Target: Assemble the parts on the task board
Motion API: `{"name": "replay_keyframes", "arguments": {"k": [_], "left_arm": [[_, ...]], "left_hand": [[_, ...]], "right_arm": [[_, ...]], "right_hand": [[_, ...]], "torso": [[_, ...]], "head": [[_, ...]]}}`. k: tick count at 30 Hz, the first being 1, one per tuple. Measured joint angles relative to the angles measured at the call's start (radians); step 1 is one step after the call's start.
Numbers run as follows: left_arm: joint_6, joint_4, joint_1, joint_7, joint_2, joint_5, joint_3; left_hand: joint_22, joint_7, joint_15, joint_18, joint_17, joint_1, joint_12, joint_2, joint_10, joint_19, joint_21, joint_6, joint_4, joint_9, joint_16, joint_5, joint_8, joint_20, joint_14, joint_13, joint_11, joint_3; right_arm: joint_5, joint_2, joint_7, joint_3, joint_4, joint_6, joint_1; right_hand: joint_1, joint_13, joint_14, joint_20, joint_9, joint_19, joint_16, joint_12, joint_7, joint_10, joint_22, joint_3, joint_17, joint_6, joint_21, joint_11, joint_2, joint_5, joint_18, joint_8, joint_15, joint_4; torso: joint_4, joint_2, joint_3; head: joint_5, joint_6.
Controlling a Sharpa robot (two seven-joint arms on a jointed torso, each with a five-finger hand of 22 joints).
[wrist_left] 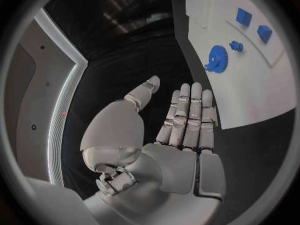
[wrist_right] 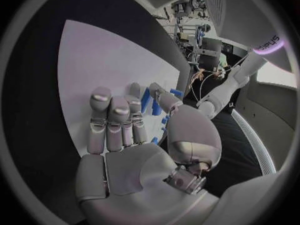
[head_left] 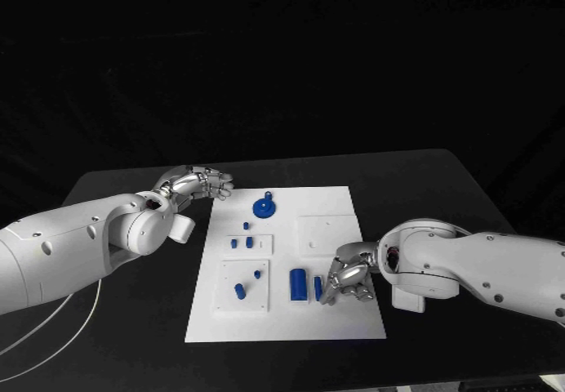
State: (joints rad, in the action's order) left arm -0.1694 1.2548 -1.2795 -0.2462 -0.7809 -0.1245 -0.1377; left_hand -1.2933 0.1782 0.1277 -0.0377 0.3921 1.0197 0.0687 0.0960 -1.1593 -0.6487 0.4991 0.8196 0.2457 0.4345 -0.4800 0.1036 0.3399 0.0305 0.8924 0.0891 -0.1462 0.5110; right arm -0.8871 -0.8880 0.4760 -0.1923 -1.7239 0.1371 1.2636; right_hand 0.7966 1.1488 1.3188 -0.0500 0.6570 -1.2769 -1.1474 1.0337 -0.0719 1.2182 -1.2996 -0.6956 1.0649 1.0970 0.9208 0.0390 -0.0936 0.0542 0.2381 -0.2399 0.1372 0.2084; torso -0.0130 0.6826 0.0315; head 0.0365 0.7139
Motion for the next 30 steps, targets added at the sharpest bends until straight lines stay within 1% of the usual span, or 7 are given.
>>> {"name": "replay_keyframes", "arguments": {"k": [4, 12, 21, 26, 30], "left_arm": [[0.000, 0.000, 0.000, 0.000, -0.001, 0.000, 0.000], [0.000, 0.000, 0.000, 0.001, -0.002, -0.001, 0.000], [0.001, 0.001, 0.000, 0.001, -0.003, -0.001, 0.000], [0.001, 0.001, 0.000, 0.001, -0.003, -0.002, 0.000], [0.001, 0.001, 0.000, 0.001, -0.003, -0.005, 0.000]], "left_hand": [[0.000, 0.000, 0.000, 0.000, 0.000, 0.000, 0.000, 0.000, 0.000, 0.000, 0.000, 0.000, 0.000, 0.000, 0.000, 0.000, 0.000, 0.000, 0.000, 0.000, 0.000, 0.000], [-0.001, 0.000, 0.000, 0.000, 0.001, 0.000, 0.000, 0.000, 0.000, 0.000, 0.000, 0.000, 0.000, 0.000, 0.000, 0.000, 0.000, 0.000, 0.000, 0.000, 0.000, 0.000], [-0.002, 0.000, 0.000, 0.000, 0.002, 0.000, 0.000, 0.000, 0.000, 0.000, 0.000, 0.000, 0.000, 0.000, 0.000, 0.000, 0.000, 0.000, 0.000, 0.000, 0.000, 0.000], [-0.001, 0.000, 0.000, 0.000, 0.002, 0.000, 0.000, 0.000, 0.000, 0.000, 0.000, 0.000, 0.000, 0.000, 0.000, 0.000, 0.000, 0.000, 0.000, 0.000, 0.000, 0.000], [-0.001, 0.000, 0.000, 0.000, 0.003, 0.000, 0.000, 0.000, 0.000, 0.000, 0.000, 0.000, 0.000, 0.000, 0.000, 0.000, 0.000, 0.000, 0.000, 0.000, 0.000, 0.000]], "right_arm": [[-0.004, 0.001, 0.003, 0.001, 0.000, -0.002, -0.001], [-0.013, 0.002, 0.003, 0.001, -0.002, -0.005, -0.002], [-0.016, 0.004, 0.003, 0.002, -0.001, -0.004, -0.002], [-0.016, 0.010, 0.007, 0.004, 0.003, 0.007, -0.002], [-0.015, 0.012, 0.009, 0.006, 0.005, 0.009, -0.004]], "right_hand": [[0.000, 0.000, 0.000, 0.004, 0.000, -0.004, 0.000, 0.000, 0.001, 0.000, 0.000, -0.017, 0.001, 0.001, 0.000, 0.000, 0.000, 0.000, 0.000, 0.000, 0.000, -0.011], [0.000, 0.000, 0.001, 0.004, 0.001, -0.004, 0.000, 0.000, 0.003, 0.000, -0.001, -0.023, 0.001, 0.003, 0.000, 0.000, 0.000, 0.000, 0.000, -0.004, -0.001, -0.012], [0.000, 0.000, 0.002, 0.005, 0.003, -0.006, 0.000, 0.000, 0.004, 0.000, -0.001, -0.033, 0.002, 0.005, 0.000, 0.000, 0.000, 0.000, 0.001, -0.004, -0.002, -0.022], [0.000, 0.000, 0.002, 0.005, 0.004, -0.006, 0.000, 0.000, 0.004, 0.000, -0.003, -0.044, 0.002, 0.005, 0.000, 0.000, 0.000, 0.000, 0.001, -0.007, -0.002, -0.010], [0.000, 0.000, 0.002, 0.005, 0.004, -0.006, 0.000, 0.000, 0.006, 0.000, -0.004, -0.054, 0.002, 0.006, 0.000, 0.000, 0.000, 0.000, 0.001, -0.003, -0.002, 0.002]], "torso": [[0.0001, 0.000, 0.0000], [0.0002, 0.000, 0.0005], [-0.0004, 0.000, 0.0011], [-0.0005, 0.000, 0.0012], [-0.0005, 0.000, 0.0011]], "head": [[0.000, 0.001], [-0.001, 0.001], [-0.001, 0.002], [-0.001, 0.003], [-0.001, 0.003]]}}
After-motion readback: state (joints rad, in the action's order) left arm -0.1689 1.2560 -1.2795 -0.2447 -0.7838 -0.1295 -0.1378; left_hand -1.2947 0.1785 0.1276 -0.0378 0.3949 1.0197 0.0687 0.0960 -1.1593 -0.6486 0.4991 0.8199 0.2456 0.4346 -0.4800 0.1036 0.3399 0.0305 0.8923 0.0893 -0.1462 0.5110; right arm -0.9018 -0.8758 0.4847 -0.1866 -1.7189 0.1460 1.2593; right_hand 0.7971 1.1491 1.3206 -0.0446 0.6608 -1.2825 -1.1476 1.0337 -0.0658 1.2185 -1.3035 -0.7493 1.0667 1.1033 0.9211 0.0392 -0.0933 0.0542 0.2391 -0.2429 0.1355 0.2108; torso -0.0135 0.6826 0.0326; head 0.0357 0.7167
